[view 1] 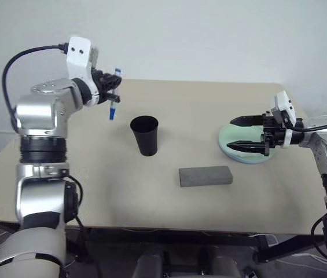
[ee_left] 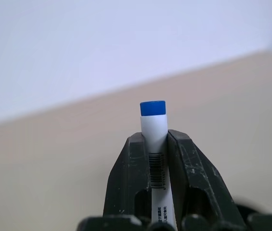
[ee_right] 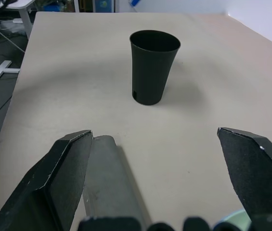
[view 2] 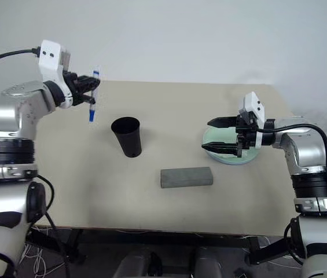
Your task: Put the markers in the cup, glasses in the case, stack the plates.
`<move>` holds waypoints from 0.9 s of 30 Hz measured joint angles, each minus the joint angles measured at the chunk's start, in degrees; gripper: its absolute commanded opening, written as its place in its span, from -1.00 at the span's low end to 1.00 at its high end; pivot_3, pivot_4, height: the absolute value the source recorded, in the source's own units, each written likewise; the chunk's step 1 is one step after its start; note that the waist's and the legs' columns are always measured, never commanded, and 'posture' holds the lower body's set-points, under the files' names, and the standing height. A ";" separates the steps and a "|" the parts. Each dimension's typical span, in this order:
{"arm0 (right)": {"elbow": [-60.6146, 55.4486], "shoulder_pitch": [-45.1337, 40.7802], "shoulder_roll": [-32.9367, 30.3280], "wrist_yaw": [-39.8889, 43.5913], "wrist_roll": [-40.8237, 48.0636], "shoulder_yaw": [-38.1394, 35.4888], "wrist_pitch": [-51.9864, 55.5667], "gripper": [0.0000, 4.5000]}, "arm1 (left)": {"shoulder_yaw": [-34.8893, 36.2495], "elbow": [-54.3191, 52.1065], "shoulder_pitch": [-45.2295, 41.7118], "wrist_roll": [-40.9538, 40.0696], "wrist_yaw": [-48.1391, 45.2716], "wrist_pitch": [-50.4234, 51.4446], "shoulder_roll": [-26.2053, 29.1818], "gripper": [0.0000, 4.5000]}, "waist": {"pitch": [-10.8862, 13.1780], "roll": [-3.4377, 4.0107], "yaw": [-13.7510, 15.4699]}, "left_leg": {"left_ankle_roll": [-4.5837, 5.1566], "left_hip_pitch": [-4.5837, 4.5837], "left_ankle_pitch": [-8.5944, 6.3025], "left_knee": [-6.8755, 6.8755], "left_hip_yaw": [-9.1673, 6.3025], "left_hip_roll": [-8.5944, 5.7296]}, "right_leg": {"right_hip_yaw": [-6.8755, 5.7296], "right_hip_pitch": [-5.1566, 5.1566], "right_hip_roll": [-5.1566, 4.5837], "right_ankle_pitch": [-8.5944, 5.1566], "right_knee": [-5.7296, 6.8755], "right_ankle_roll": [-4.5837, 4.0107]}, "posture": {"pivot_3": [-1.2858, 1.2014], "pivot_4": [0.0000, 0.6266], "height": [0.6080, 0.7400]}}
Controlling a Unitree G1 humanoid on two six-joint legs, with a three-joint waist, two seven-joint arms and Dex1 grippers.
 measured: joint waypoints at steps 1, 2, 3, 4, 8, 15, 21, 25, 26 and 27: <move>0.00 0.00 0.01 -0.02 0.00 0.00 0.00 1.00 | 0.64 0.39 0.01 -0.05 0.85 -1.84 -1.31 -0.95 | 0.00 0.00 0.00 | -0.01 0.00 0.00 0.00 0.00 0.02 | 0.00 0.01 0.04 0.01 0.00 0.01 | 0.03 -1.00 0.80; 0.00 -0.01 0.01 -0.04 0.00 0.00 0.00 1.00 | 0.73 0.72 0.09 -0.05 1.44 -3.34 -2.14 -0.95 | 0.00 0.00 -0.01 | -0.01 0.00 0.01 0.01 0.01 0.03 | 0.00 0.02 0.07 0.03 0.01 0.04 | 0.03 -1.00 0.80; 0.00 -0.01 0.00 -0.07 0.00 0.00 0.00 1.00 | 0.77 0.89 0.36 0.04 1.95 -4.71 -2.72 -0.95 | 0.00 0.00 -0.03 | 0.00 0.02 0.01 0.01 0.01 0.03 | 0.00 0.04 0.09 0.03 0.01 0.04 | 0.03 -1.00 0.80; 0.00 0.00 0.00 -0.10 0.00 0.00 0.00 1.00 | 0.78 1.01 0.94 0.17 2.48 -6.52 -3.37 -0.95 | -0.01 0.01 -0.05 | 0.00 0.05 0.01 0.01 0.01 0.03 | 0.01 0.07 0.10 0.03 0.02 0.05 | 0.03 -1.00 0.80; -0.02 0.01 -0.01 -0.27 0.01 -0.01 0.01 1.00 | 0.90 2.83 3.11 0.57 3.50 -11.15 -5.55 -0.95 | -0.01 0.01 -0.02 | 0.14 0.06 -0.05 0.13 0.00 0.05 | 0.00 0.15 0.12 0.03 0.02 0.05 | 0.03 -1.00 0.80; -0.09 0.02 0.00 -0.65 0.05 -0.01 0.02 1.00 | 1.25 3.90 5.29 0.42 4.31 -14.38 -8.58 -0.95 | -0.01 0.00 0.06 | 0.42 0.04 -0.19 0.27 -0.01 0.03 | 0.00 0.23 0.07 0.04 -0.02 0.06 | 0.03 -1.00 0.80; -0.11 0.02 0.01 -0.91 0.07 -0.01 0.02 1.00 | 1.81 4.03 5.69 -0.30 3.79 -16.84 -10.84 -0.95 | -0.01 0.00 0.03 | 0.43 0.04 -0.20 0.28 -0.02 0.04 | -0.01 0.20 0.08 0.07 0.01 0.10 | 0.03 -1.00 0.80; -0.11 0.03 0.01 -1.08 0.08 -0.01 0.02 1.00 | 1.68 4.04 6.79 -0.52 2.56 -17.72 -11.95 -0.95 | -0.01 0.00 0.02 | 0.43 0.04 -0.20 0.28 -0.03 0.05 | -0.01 0.21 0.10 0.08 0.02 0.11 | 0.03 -1.00 0.80; -0.11 0.04 0.01 -1.09 0.08 -0.01 0.02 1.00 | 1.54 4.04 7.14 -0.49 2.25 -17.74 -12.12 -0.95 | -0.01 0.00 0.02 | 0.43 0.04 -0.20 0.28 -0.03 0.05 | -0.01 0.21 0.10 0.08 0.01 0.11 | 0.03 -1.00 0.80; -0.11 0.06 0.01 -1.09 0.09 -0.01 0.02 1.00 | 1.23 4.04 7.60 -0.46 1.96 -17.79 -12.33 -0.95 | -0.01 0.00 0.01 | 0.43 0.04 -0.20 0.28 -0.02 0.04 | -0.01 0.22 0.10 0.08 0.01 0.11 | 0.03 -1.00 0.80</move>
